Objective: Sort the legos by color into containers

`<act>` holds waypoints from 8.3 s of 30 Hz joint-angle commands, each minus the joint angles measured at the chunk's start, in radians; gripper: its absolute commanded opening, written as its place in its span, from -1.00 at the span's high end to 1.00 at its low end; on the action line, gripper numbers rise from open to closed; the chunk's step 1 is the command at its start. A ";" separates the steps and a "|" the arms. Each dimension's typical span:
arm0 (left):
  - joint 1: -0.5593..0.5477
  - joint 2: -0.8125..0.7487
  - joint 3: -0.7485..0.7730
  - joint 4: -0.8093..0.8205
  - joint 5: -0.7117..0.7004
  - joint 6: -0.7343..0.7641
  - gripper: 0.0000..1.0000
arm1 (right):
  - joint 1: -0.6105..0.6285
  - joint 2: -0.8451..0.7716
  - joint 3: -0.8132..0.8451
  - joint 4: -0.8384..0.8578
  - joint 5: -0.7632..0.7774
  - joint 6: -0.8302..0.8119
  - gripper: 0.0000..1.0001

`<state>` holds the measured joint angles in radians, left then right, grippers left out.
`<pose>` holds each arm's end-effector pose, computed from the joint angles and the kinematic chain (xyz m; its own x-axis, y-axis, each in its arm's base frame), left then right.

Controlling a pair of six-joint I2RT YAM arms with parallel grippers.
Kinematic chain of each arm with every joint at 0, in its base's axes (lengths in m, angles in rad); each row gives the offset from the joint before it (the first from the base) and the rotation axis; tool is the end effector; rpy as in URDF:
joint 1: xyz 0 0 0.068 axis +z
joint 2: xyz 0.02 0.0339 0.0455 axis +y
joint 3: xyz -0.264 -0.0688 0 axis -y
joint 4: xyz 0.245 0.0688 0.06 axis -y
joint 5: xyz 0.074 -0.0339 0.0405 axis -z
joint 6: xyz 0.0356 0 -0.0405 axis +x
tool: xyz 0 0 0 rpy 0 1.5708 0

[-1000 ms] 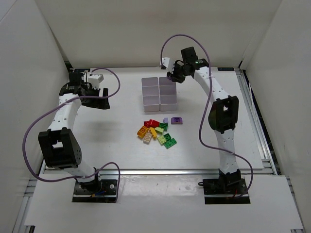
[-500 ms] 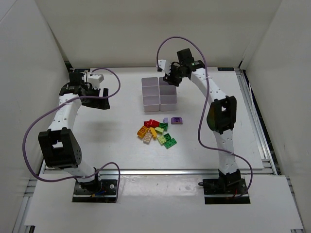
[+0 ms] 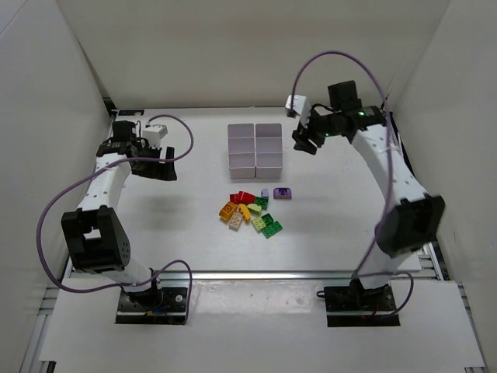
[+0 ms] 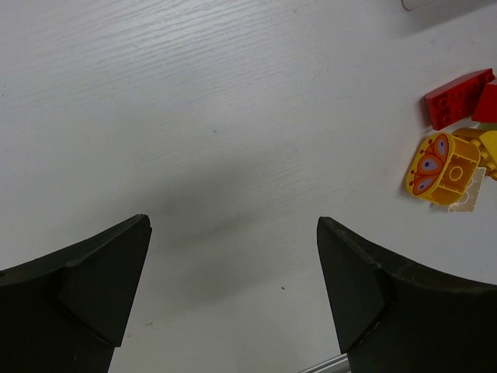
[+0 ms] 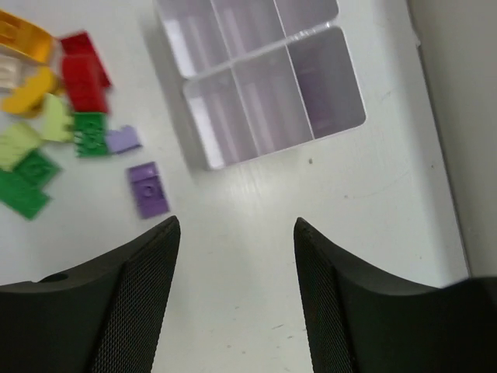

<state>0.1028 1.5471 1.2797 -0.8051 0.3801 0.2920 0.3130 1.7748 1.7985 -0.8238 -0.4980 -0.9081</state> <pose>0.3167 0.0194 0.2765 -0.8134 0.1848 -0.5515 0.3292 0.9280 -0.1745 0.3661 0.1364 0.3623 0.0429 -0.7141 -0.6988 -0.8993 0.2771 -0.3383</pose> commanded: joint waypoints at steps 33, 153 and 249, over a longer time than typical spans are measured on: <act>-0.015 -0.055 0.026 -0.013 -0.001 0.013 -0.99 | 0.081 0.086 -0.419 0.195 -0.001 -0.052 -0.33; -0.040 0.019 0.056 -0.006 0.026 0.016 -0.99 | 0.043 -0.038 0.014 -0.202 -0.264 0.315 0.37; -0.060 -0.082 -0.080 0.067 -0.191 -0.102 -0.99 | 0.379 0.177 -0.360 0.377 0.670 1.302 0.58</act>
<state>0.0456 1.5089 1.2030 -0.7475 0.1898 0.1802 0.6876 1.9892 1.4113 -0.4599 0.1516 0.4068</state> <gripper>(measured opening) 0.987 0.320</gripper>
